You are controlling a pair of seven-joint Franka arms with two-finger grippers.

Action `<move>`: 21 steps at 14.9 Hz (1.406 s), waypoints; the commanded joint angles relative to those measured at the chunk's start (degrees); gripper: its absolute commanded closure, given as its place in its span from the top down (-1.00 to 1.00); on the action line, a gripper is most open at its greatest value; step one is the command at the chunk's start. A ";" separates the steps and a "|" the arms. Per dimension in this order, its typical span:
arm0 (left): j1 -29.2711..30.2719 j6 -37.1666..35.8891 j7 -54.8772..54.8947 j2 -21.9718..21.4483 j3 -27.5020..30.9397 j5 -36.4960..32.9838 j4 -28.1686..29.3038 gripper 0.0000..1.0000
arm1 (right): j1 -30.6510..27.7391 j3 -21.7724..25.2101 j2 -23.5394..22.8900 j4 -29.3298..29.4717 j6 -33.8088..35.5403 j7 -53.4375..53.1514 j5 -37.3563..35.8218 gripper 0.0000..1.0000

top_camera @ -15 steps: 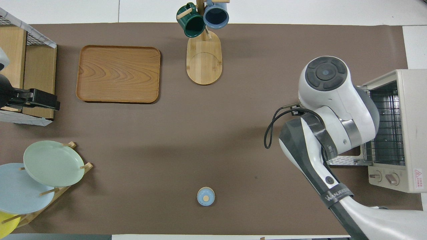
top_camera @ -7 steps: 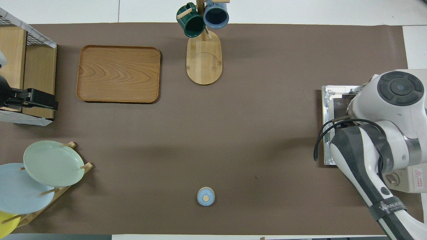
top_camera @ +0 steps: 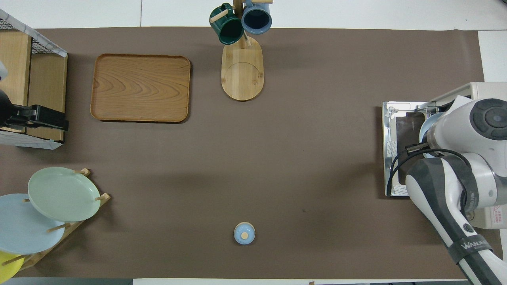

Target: Put eggplant into oven

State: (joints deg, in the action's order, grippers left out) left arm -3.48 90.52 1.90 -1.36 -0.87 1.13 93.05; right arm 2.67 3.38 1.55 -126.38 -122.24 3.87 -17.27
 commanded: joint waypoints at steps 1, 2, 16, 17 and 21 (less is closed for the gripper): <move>0.40 -0.79 -0.49 -0.40 -0.18 -1.49 0.11 1.00 | -1.88 -0.74 2.22 -3.17 -2.47 0.88 -1.10 -0.80; 1.01 -0.88 -0.49 -0.48 -0.18 -1.49 0.11 1.00 | -1.88 -0.74 2.14 -3.17 -2.47 0.88 -1.10 -0.69; 1.28 -0.96 -0.31 -0.75 -0.36 -1.40 0.11 1.00 | 5.24 -1.62 -6.73 1.68 -7.82 -9.55 9.28 -1.00; 1.28 -0.96 -0.31 -0.75 -0.36 -1.40 0.11 1.00 | 5.85 -1.62 -7.52 1.49 -8.01 -11.49 9.36 -1.00; 1.19 -0.96 -0.31 -0.66 -0.36 -1.40 0.11 1.00 | 5.42 -1.45 -9.11 0.61 -8.54 -11.43 9.01 -1.00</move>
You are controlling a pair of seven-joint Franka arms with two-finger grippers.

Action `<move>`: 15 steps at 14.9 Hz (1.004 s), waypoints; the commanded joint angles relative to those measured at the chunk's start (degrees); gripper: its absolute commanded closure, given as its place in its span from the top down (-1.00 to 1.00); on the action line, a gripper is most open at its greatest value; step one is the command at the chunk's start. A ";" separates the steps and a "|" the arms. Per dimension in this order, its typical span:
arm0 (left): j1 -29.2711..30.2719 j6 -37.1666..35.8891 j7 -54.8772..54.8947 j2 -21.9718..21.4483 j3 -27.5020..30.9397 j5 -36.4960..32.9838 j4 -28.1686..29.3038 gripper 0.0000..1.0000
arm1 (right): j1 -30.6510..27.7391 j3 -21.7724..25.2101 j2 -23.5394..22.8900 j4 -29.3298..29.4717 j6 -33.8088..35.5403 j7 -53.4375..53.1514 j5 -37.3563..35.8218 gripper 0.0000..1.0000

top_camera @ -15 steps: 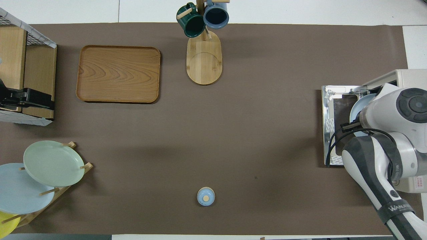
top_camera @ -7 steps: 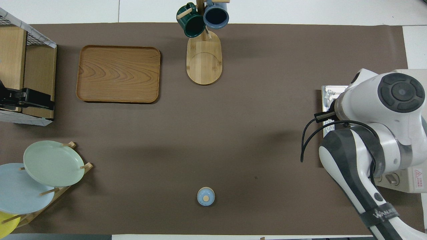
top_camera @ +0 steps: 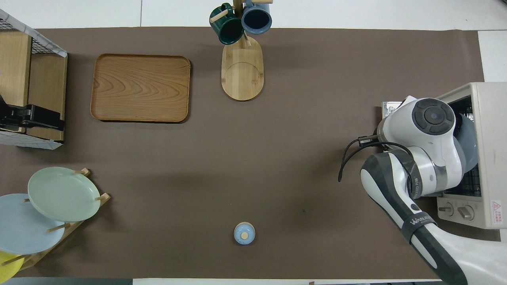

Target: Put eggplant into oven

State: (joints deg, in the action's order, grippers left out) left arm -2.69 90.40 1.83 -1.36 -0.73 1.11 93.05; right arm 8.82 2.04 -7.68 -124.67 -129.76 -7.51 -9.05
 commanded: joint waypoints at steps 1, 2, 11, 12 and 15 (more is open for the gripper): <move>0.49 -0.83 -0.34 -0.66 -0.50 -1.37 0.11 1.00 | -0.74 -0.11 0.12 -1.19 -1.02 -0.13 0.61 -1.00; 0.49 -0.83 -0.25 -0.74 -0.50 -1.37 0.11 1.00 | -0.74 -0.11 0.12 -1.54 -1.11 -0.22 0.52 -1.00; 0.41 -0.83 -0.25 -0.75 -0.50 -1.37 0.11 1.00 | -2.93 0.07 0.12 -6.20 -7.00 3.29 -4.13 -1.00; 0.49 -0.83 -0.25 -0.75 -0.50 -1.37 0.11 1.00 | -2.93 0.07 0.03 -5.76 -6.56 3.56 -5.44 -1.00; 0.49 -0.83 -0.25 -0.75 -0.50 -1.37 0.11 1.00 | -2.67 -0.11 0.03 -2.96 -1.84 4.61 -10.19 -1.00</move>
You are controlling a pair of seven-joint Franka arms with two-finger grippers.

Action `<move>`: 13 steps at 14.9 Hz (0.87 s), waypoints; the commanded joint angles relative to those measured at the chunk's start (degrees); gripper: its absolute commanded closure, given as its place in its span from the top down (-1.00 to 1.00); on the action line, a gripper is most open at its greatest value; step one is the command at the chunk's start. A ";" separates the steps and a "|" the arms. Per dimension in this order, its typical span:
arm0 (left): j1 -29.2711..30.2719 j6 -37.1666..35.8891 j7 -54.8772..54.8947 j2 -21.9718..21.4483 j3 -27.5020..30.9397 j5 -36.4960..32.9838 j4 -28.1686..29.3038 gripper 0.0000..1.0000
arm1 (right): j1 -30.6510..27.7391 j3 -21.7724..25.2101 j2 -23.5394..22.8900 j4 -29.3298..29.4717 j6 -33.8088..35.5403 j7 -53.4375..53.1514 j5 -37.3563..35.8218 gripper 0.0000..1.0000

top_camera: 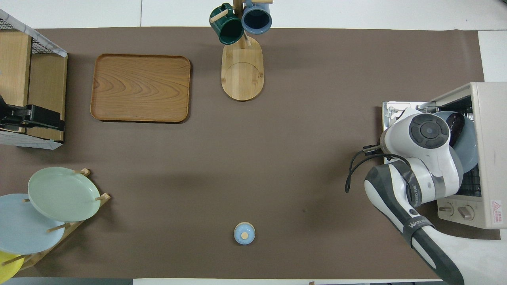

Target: Put eggplant into oven

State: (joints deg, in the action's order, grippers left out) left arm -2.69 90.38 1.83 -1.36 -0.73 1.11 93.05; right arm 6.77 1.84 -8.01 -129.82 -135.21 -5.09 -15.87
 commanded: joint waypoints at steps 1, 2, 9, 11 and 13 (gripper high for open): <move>0.49 -0.82 -0.25 -0.75 -0.50 -1.37 0.11 1.00 | -0.61 0.09 0.37 3.86 5.64 4.11 -3.38 -1.00; 0.49 -0.82 -0.25 -0.75 -0.50 -1.37 0.11 1.00 | -0.88 0.09 0.37 5.44 7.23 5.87 -3.38 -1.00; 0.49 -0.82 -0.25 -0.74 -0.50 -1.37 0.11 1.00 | -5.10 0.53 4.48 9.50 14.61 14.84 -2.68 -1.00; 0.49 -0.82 -0.25 -0.75 -0.50 -1.37 0.11 1.00 | -6.14 0.53 6.42 9.59 17.52 15.72 -2.41 -1.00; 0.49 -0.82 -0.25 -0.66 -0.50 -1.37 0.11 1.00 | -7.99 0.53 7.74 9.67 18.76 18.88 -2.32 -1.00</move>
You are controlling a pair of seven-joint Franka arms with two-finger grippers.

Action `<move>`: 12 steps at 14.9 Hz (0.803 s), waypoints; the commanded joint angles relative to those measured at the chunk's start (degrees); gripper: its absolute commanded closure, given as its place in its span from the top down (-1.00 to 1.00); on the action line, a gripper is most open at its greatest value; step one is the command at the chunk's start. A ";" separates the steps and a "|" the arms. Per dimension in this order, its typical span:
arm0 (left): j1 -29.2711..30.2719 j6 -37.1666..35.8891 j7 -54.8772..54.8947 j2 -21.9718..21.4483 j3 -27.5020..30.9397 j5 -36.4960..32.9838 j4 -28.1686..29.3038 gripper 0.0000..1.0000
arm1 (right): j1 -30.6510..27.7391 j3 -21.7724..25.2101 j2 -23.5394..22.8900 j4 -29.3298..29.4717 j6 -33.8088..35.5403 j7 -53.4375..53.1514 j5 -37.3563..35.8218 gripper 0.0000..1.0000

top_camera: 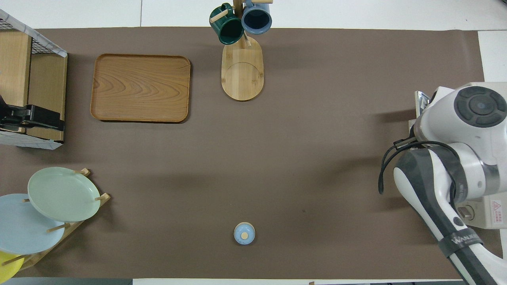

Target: Put eggplant into oven

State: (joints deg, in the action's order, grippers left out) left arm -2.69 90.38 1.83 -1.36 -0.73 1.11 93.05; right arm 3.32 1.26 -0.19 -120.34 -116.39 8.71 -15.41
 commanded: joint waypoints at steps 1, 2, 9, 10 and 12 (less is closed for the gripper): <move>0.40 -0.82 -0.34 -0.74 -0.50 -1.37 0.11 1.00 | -5.60 1.20 0.54 0.19 0.20 6.56 -2.78 -1.00; 0.40 -0.82 -0.25 -0.75 -0.50 -1.37 0.11 1.00 | -6.04 1.20 1.07 0.19 0.55 7.54 -2.09 -1.00; 0.49 -0.82 -0.25 -0.75 -0.50 -1.37 0.11 1.00 | -8.16 2.33 1.25 5.09 7.72 10.09 2.74 -1.00; 0.49 -0.82 -0.25 -0.75 -0.50 -1.37 0.11 1.00 | -8.07 2.43 0.99 8.33 11.68 10.01 4.23 -0.99; 0.49 -0.82 -0.25 -0.74 -0.50 -1.37 0.11 1.00 | -7.81 2.34 0.81 13.53 17.32 9.92 6.35 -0.58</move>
State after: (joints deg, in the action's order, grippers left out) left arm -2.69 90.38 1.83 -1.36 -0.73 1.11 93.05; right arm -4.01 3.71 2.25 -112.95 -104.83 16.80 -11.97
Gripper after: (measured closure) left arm 0.000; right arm 0.930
